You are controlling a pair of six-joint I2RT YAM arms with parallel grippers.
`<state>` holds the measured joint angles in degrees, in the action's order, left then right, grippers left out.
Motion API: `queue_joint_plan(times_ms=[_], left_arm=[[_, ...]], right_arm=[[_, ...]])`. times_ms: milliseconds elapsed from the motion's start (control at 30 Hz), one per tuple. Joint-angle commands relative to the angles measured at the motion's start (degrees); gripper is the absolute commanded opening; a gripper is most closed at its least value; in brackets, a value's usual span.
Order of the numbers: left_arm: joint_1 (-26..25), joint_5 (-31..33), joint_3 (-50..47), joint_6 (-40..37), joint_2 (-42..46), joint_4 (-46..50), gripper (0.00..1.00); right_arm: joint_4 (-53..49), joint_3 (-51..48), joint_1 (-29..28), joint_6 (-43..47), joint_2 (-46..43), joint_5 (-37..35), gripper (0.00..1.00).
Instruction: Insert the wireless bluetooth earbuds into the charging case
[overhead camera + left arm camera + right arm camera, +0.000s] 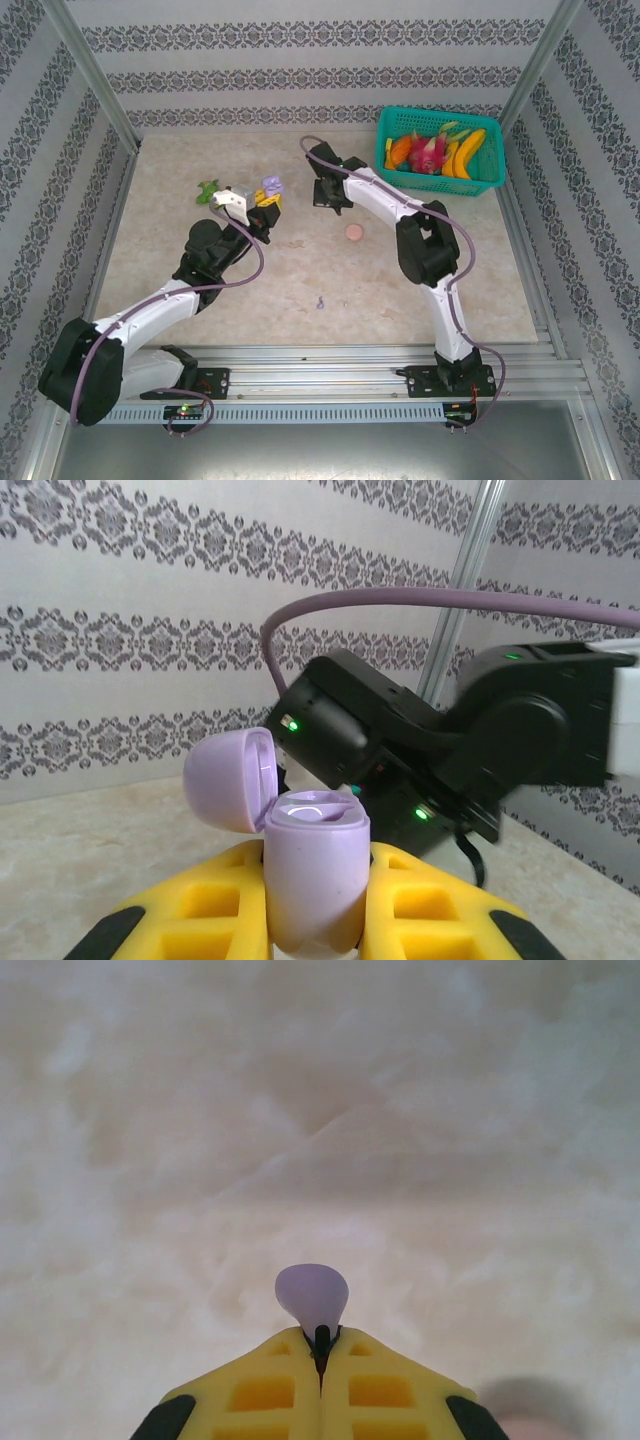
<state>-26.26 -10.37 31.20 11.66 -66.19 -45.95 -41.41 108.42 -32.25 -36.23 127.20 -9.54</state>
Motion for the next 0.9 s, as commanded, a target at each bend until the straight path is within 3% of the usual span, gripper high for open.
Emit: queue_joint_plan(times_ms=[0, 233, 433, 733, 867], left_arm=[[-0.69, 1.22, -0.94, 0.64, 2.33, -1.09, 0.00], [-0.70, 1.51, -2.28, 0.74, 5.88, 0.67, 0.00], [-0.72, 1.45, -2.98, 0.56, 7.64, 2.07, 0.00], [-0.72, 1.55, -3.28, -0.28, 8.45, 3.06, 0.00], [-0.68, 1.61, -3.32, -0.41, 8.45, 3.15, 0.00]], right_arm=[[3.94, -7.33, -2.41, -1.21, -5.49, 0.89, 0.00], [10.46, -26.94, -8.60, -5.82, -15.26, 0.29, 0.00], [12.68, -37.45, -11.99, -9.61, -19.31, -1.16, 0.00], [13.28, -40.84, -13.58, -11.94, -18.91, -0.92, 0.00], [12.34, -40.26, -13.54, -12.02, -18.47, -1.17, 0.12]])
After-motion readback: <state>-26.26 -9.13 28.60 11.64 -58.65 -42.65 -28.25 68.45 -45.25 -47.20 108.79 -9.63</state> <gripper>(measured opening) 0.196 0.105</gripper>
